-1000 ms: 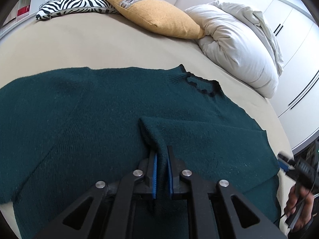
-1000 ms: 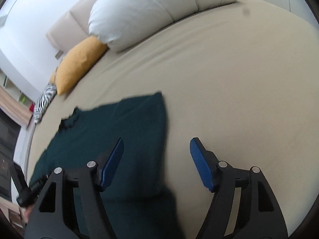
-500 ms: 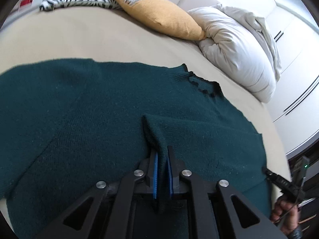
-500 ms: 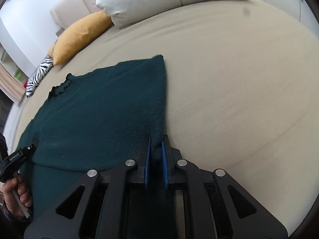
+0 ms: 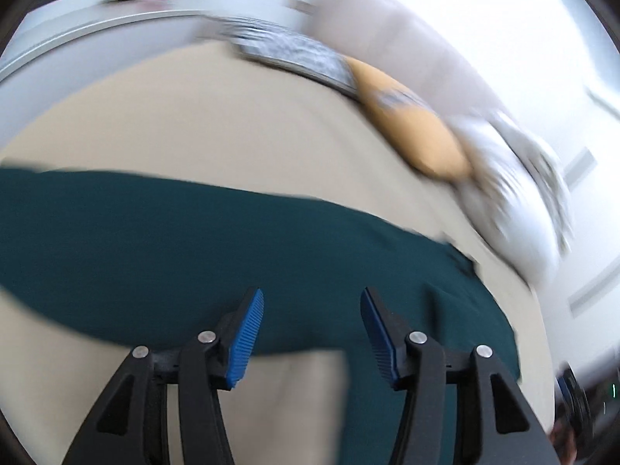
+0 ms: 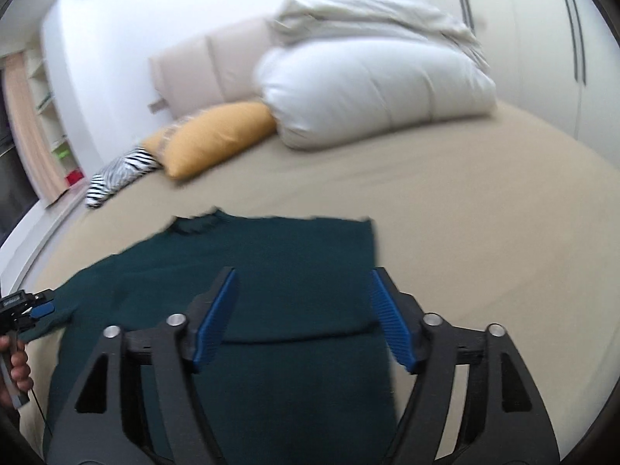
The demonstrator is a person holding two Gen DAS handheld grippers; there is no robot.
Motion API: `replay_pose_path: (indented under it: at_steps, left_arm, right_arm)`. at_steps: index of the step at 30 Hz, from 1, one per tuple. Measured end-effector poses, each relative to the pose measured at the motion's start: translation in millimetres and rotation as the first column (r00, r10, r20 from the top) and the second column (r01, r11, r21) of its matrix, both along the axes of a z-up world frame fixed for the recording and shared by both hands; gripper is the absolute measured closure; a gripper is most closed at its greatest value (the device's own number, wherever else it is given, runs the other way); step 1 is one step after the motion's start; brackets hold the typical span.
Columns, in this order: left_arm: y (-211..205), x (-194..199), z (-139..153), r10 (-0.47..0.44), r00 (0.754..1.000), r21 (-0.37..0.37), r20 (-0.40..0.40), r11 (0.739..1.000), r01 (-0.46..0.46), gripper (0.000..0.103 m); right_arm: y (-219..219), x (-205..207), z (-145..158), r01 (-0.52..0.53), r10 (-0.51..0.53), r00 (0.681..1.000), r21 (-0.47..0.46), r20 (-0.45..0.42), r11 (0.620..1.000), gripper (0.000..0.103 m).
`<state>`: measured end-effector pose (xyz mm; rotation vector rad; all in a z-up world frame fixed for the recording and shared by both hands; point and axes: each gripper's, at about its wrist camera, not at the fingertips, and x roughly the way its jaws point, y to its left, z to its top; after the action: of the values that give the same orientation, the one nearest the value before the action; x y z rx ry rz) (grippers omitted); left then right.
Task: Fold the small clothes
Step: 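Fold the sweater side edge inward over the body with the left gripper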
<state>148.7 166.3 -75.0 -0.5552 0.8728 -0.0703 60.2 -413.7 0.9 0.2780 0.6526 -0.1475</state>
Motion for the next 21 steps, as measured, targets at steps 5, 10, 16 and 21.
replay_pose_path:
  at_steps: [5,10,16,21]
  left_arm:
    - [133.0,-50.7,-16.2,0.346,0.936,-0.029,-0.055,0.937,-0.348,0.041]
    - [191.6,-73.6,-25.7,0.496,0.865,-0.021,-0.079,0.867,-0.499,0.034]
    - [201.6,-58.2,-38.6,0.487,0.869,0.021,-0.095,0.873,-0.487,0.055]
    - [196.4,-56.0,-34.1,0.445,0.891,0.007,-0.096,0.895,-0.446,0.087]
  right_arm:
    - [63.1,-0.3,19.4,-0.143,0.143,0.989,0.008,0.046,0.990,0.024]
    - [111.3,9.1,18.4,-0.256,0.254,0.967,0.114,0.033,0.960,0.024]
    - [152.1,12.3,7.7,-0.292,0.297,0.955,0.180,0.001,0.939,0.024]
    - [151.3,5.2,5.1,-0.278,0.282,0.959,0.188,0.006,0.942,0.024]
